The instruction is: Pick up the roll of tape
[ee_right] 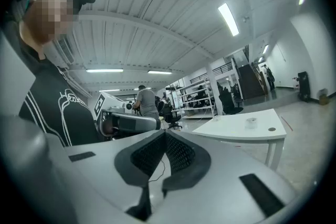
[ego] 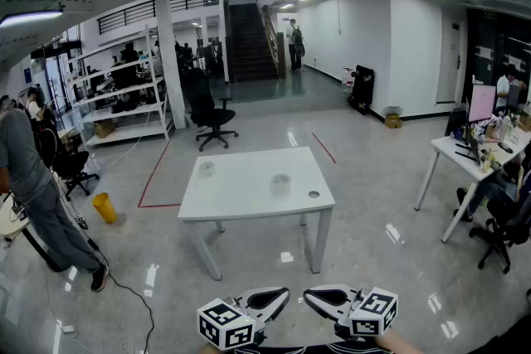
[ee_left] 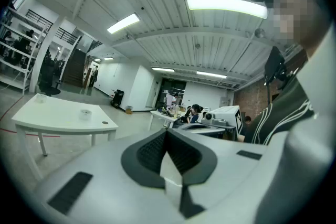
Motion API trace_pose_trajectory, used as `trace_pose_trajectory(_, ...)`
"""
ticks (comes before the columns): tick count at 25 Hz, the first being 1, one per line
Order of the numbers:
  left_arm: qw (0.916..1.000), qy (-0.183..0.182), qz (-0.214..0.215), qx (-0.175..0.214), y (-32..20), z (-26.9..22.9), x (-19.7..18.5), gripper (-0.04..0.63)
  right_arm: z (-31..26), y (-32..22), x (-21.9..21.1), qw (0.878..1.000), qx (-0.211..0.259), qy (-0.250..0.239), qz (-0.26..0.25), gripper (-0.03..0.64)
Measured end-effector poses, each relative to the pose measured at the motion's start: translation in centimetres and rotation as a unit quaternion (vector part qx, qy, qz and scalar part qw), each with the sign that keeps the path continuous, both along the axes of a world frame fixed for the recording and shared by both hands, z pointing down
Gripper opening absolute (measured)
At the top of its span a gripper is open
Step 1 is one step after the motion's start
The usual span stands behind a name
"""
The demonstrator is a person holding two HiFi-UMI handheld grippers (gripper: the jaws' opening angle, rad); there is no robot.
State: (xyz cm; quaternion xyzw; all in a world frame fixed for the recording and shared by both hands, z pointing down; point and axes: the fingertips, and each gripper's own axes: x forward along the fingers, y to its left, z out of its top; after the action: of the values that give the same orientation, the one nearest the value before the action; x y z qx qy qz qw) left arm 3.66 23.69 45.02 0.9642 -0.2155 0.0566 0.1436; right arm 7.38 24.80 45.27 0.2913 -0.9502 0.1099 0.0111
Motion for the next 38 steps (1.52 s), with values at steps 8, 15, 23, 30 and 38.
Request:
trace_pose_trajectory(8,1.0000,-0.003,0.001,0.000,0.6,0.1,1.8,0.003,-0.1,0.4,1.5,1.000,0.001,-0.002,-0.004,0.012)
trace_pose_trajectory(15,1.0000,-0.001,0.000,0.003,0.7,-0.3,2.4,0.003,-0.7,0.4,2.0,1.000,-0.002,-0.017,-0.008,0.012)
trace_pose_trajectory(23,1.0000,-0.001,-0.005,-0.001,0.4,0.2,2.4,0.003,0.1,0.3,1.7,1.000,0.004,0.004,-0.017,0.014)
trace_pose_trajectory(30,0.9995,-0.008,-0.024,-0.017,-1.3,1.6,1.3,0.003,2.3,-1.7,1.5,1.000,-0.013,0.010,-0.022,0.014)
trace_pose_trajectory(38,0.9977,0.000,-0.039,-0.056,-7.6,4.8,-1.0,0.003,5.2,-7.8,-0.9,0.998,-0.033,0.036,-0.032,0.014)
